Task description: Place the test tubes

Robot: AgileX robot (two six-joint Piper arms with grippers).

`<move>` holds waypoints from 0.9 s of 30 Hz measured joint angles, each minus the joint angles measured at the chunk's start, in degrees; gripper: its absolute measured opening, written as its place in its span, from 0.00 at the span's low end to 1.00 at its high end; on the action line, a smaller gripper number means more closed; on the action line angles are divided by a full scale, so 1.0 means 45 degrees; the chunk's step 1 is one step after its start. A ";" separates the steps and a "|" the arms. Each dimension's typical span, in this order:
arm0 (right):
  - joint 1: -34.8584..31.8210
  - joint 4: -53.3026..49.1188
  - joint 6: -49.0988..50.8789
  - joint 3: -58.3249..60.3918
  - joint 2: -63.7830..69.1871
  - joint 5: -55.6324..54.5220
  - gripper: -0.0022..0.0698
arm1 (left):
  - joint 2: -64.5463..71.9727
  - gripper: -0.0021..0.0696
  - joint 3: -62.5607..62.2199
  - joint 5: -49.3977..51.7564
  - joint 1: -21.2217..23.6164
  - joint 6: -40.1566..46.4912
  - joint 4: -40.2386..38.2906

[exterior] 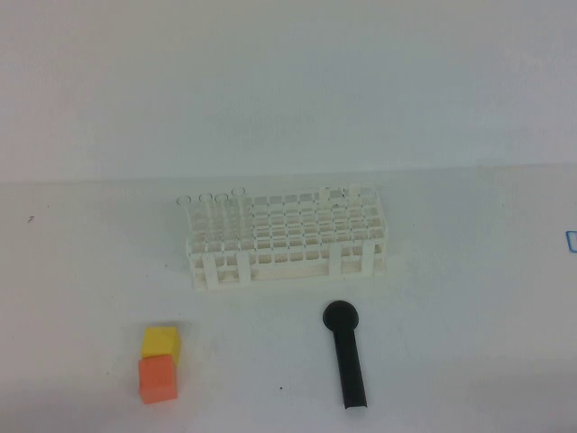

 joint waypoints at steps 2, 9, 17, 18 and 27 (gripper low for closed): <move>0.0000 0.0000 0.0000 0.0000 0.0000 0.0000 0.03 | 0.0000 0.03 0.0000 -0.0517 0.0000 0.1524 -0.0347; 0.0000 0.0000 0.0000 0.0000 0.0000 0.0005 0.03 | 0.0000 0.03 0.0000 -0.1497 0.0000 0.5701 -0.0767; 0.0000 0.0000 0.0000 0.0000 0.0000 0.0005 0.03 | 0.0000 0.03 0.0000 -0.0254 0.0585 1.1883 -0.4290; 0.0000 0.0000 0.0000 0.0000 0.0000 0.0005 0.03 | 0.0000 0.03 0.0000 -0.0241 0.0758 1.2574 -0.4670; 0.0000 0.0000 0.0000 0.0000 0.0000 0.0005 0.03 | 0.0000 0.03 0.0000 -0.0241 0.1179 1.4037 -0.5378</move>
